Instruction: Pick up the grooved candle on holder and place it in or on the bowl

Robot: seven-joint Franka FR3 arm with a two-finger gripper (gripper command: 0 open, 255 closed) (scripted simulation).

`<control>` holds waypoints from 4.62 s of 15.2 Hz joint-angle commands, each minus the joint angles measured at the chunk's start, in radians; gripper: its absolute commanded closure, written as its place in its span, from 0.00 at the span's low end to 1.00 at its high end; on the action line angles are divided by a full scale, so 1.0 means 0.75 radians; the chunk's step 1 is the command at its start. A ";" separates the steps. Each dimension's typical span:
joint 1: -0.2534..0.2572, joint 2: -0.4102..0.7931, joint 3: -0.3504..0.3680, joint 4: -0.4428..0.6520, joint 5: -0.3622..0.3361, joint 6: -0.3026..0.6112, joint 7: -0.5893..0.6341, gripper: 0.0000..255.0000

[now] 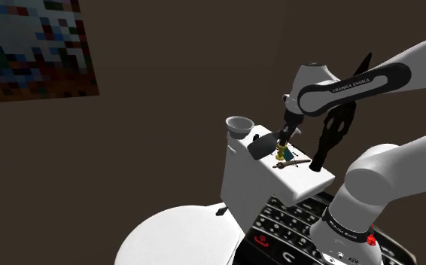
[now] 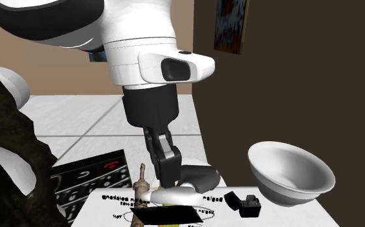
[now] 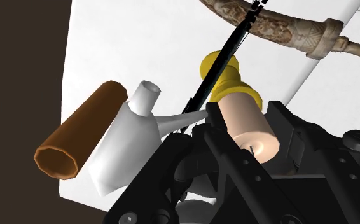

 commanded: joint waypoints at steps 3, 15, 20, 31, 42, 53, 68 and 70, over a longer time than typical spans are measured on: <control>0.007 -0.043 0.012 0.041 0.017 -0.085 -0.008 1.00; 0.026 -0.139 0.052 0.205 0.067 -0.343 -0.032 1.00; 0.033 -0.158 0.067 0.284 0.085 -0.440 -0.041 1.00; 0.067 -0.049 0.092 0.521 0.129 -0.569 -0.046 1.00; 0.156 0.548 0.081 1.077 0.237 -0.533 -0.042 1.00; 0.171 0.957 0.073 1.526 0.331 -0.579 -0.069 1.00; 0.168 0.984 0.071 1.289 0.330 -0.316 -0.054 1.00; 0.168 0.992 0.071 1.262 0.331 -0.282 -0.052 1.00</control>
